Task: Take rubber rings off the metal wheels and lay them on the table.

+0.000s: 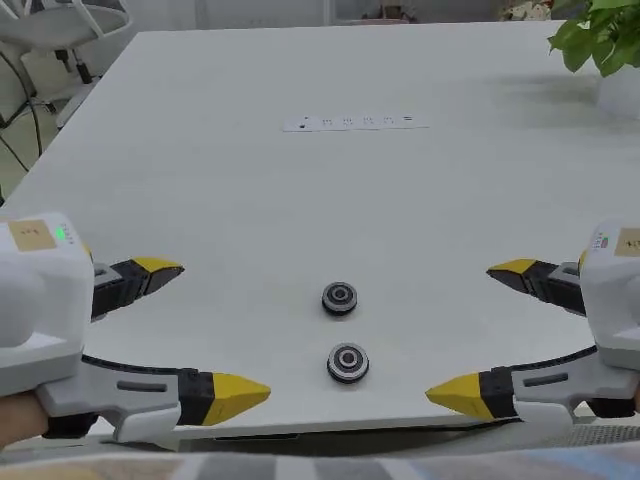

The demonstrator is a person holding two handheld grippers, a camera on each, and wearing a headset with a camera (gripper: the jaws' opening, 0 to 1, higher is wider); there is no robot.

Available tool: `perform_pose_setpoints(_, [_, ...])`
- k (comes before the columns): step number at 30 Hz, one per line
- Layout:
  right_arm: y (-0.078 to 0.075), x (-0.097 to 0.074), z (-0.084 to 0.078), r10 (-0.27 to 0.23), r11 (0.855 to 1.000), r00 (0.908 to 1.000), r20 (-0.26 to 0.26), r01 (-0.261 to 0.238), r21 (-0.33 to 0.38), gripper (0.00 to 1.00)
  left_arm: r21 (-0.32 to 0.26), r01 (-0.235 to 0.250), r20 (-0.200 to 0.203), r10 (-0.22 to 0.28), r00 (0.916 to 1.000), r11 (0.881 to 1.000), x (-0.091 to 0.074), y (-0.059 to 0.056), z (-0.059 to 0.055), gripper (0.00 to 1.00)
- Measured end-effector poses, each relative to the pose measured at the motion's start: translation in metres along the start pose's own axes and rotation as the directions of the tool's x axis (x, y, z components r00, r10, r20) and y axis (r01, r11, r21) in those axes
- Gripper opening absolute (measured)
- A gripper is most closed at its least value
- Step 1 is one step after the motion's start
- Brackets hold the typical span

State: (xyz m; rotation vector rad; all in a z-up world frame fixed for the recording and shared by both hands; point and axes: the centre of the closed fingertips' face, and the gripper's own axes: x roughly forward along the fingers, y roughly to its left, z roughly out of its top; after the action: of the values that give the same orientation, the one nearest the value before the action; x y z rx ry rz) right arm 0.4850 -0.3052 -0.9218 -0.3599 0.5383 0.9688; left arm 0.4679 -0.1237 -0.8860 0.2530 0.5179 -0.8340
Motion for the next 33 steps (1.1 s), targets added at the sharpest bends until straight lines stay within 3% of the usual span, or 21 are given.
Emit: perform_pose_setpoints(33, [-0.0061,0.0061,-0.0064,0.018,1.0,0.9998,-0.01,-0.018,0.007,0.88,-0.005,-0.003,-0.016,0.003,0.9999,1.0,0.0049,0.0051,-0.0035,0.91])
